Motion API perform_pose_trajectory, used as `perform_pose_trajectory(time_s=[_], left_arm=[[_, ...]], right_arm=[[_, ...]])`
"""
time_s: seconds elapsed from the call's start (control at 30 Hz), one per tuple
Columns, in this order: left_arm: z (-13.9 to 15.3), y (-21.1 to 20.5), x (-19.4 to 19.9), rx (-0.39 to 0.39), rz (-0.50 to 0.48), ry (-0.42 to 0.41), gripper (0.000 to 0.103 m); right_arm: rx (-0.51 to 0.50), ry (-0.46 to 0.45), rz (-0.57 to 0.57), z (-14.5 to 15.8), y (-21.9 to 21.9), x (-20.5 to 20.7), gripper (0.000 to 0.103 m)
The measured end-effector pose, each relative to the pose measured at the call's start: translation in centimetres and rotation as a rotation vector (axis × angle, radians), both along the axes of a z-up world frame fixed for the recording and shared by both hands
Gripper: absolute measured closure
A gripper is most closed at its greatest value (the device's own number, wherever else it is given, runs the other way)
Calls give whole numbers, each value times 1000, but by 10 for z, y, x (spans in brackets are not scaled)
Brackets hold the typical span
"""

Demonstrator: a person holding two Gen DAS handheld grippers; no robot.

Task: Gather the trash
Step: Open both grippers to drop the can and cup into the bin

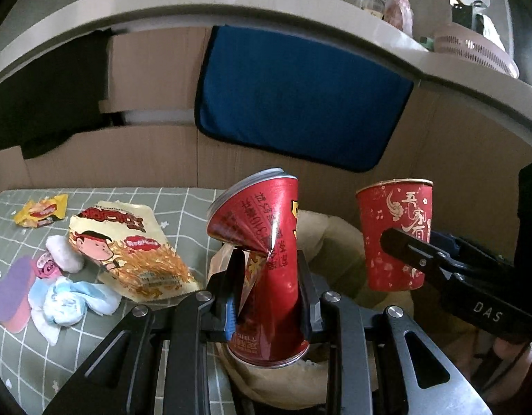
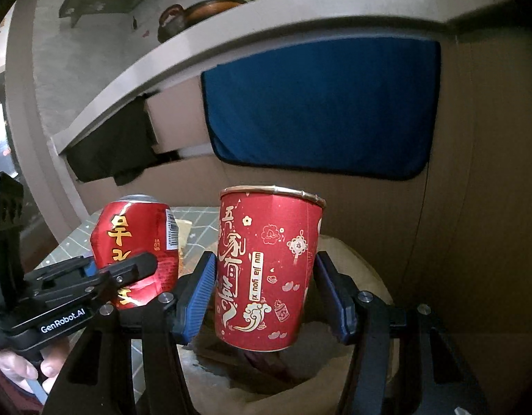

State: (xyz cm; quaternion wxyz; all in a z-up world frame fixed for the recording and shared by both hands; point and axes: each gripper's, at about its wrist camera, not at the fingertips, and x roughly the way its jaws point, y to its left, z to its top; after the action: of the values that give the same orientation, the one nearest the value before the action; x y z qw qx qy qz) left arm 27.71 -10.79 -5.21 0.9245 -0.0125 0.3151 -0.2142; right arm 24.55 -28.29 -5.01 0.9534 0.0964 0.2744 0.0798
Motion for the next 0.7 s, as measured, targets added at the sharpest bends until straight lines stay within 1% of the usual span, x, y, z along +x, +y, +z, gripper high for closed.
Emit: perform_pose_trajectory(time_s=[0.13, 0.33, 0.5, 0.57, 0.6, 0.7], left_arm=[[-6, -4, 6, 1, -11, 32, 75], [-11, -7, 13, -12, -42, 59, 74], [-12, -3, 19, -73, -69, 100, 71], [-12, 1, 22, -118, -87, 128, 65], [-12, 3, 23, -137, -90, 138, 64], [-10, 10, 24, -152, -75, 143, 61]], right_arm=[[3, 24, -7, -9, -2, 8, 48], [16, 45, -18, -17, -6, 13, 47], [28, 56, -26, -19, -6, 15, 45], [28, 69, -36, -22, -6, 16, 44], [24, 75, -42, -23, -7, 16, 43], [19, 92, -43, -26, -6, 18, 42]])
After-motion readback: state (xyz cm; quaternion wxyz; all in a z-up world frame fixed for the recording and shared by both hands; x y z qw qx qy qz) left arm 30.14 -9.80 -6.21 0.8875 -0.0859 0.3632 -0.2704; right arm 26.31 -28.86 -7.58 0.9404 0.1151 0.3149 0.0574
